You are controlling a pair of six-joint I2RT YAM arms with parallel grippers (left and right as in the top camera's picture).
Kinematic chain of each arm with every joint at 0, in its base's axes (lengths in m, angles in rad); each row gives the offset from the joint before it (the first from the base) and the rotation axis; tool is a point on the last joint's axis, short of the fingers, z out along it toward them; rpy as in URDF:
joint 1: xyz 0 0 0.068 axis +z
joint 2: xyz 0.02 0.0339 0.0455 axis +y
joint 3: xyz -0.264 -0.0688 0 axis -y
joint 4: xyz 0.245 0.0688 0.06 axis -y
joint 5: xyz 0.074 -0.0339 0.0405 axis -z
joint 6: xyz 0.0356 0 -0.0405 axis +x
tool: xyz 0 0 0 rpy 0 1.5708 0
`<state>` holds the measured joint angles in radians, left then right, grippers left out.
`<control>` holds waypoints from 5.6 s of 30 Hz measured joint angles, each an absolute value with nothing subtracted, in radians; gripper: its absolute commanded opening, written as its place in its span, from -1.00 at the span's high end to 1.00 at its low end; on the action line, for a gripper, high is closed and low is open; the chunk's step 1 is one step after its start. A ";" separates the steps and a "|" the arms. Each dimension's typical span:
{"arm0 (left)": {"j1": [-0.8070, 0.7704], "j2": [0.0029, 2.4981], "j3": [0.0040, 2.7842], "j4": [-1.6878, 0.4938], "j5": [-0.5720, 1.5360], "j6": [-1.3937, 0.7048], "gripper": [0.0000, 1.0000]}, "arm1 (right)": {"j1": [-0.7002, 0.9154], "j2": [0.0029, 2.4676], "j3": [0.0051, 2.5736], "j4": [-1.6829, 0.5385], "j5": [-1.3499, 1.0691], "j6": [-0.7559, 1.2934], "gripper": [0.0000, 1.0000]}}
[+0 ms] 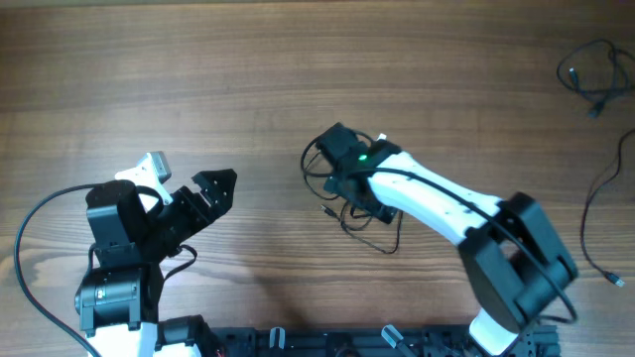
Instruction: Untangle cables
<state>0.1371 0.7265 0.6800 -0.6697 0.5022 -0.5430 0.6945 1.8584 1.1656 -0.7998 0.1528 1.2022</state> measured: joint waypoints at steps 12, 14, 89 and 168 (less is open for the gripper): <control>0.137 0.727 0.680 -0.670 0.503 -0.543 -1.00 | 0.699 1.928 1.175 -0.739 0.173 1.249 -0.99; 0.137 0.727 0.680 -0.670 0.503 -0.543 -1.00 | 0.699 1.928 1.175 -0.733 0.167 1.248 -1.00; 0.137 0.727 0.680 -0.670 0.503 -0.543 -1.00 | -0.182 2.077 1.762 -0.492 0.031 0.211 -0.99; 0.137 0.727 0.680 -0.670 0.503 -0.543 -1.00 | -0.113 0.346 0.859 -1.164 0.080 1.002 -0.99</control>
<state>0.1371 0.7265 0.6800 -0.6697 0.5026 -0.5430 -0.1127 0.3462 0.8589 -1.1637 0.0803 1.0019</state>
